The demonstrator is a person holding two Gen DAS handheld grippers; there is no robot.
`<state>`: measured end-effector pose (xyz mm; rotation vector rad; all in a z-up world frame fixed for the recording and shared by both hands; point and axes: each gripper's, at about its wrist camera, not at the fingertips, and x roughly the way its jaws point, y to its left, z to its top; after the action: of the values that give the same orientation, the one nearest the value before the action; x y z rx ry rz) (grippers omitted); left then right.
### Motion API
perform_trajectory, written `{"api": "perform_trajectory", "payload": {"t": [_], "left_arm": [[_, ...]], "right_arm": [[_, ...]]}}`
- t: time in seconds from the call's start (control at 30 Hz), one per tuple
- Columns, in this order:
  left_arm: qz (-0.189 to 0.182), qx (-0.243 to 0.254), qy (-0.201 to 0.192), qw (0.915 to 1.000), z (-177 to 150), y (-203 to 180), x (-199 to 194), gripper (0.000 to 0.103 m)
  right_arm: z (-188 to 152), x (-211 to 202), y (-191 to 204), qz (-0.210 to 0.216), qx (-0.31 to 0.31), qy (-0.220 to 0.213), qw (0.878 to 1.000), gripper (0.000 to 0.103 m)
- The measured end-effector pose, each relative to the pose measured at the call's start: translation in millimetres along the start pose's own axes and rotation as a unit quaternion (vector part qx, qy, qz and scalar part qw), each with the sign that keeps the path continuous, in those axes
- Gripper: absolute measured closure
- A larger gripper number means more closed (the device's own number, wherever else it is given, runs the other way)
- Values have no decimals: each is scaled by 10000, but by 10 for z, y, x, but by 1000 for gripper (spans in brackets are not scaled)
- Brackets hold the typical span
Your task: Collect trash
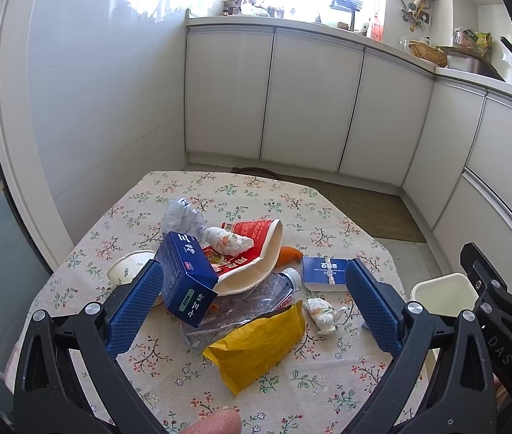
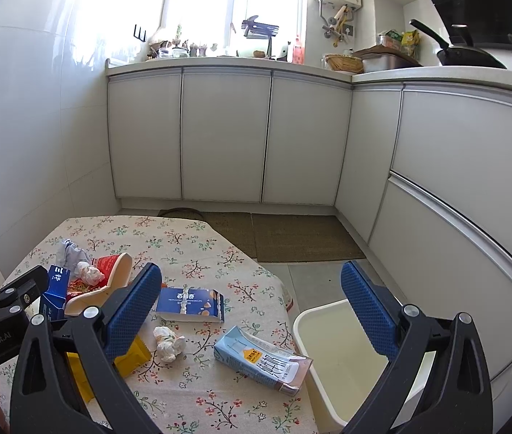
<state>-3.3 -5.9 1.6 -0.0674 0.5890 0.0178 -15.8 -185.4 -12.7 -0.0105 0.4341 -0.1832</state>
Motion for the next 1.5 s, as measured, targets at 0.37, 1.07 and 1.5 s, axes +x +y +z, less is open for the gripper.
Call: {"api": "perform_trajectory", "payload": {"t": [0.37, 1.07, 1.5], "left_arm": [[27, -84, 368, 9993, -14, 48, 19, 7], [-508, -2212, -51, 9739, 993, 1284, -226, 7], [-90, -2039, 2058, 9571, 611, 1297, 1155, 7]], "right_arm": [[25, -42, -7, 13, 31, 10, 10000, 6], [951, -297, -585, 812, 1719, 6, 9818, 6], [654, 894, -631, 1473, 2203, 2083, 9415, 6]]}}
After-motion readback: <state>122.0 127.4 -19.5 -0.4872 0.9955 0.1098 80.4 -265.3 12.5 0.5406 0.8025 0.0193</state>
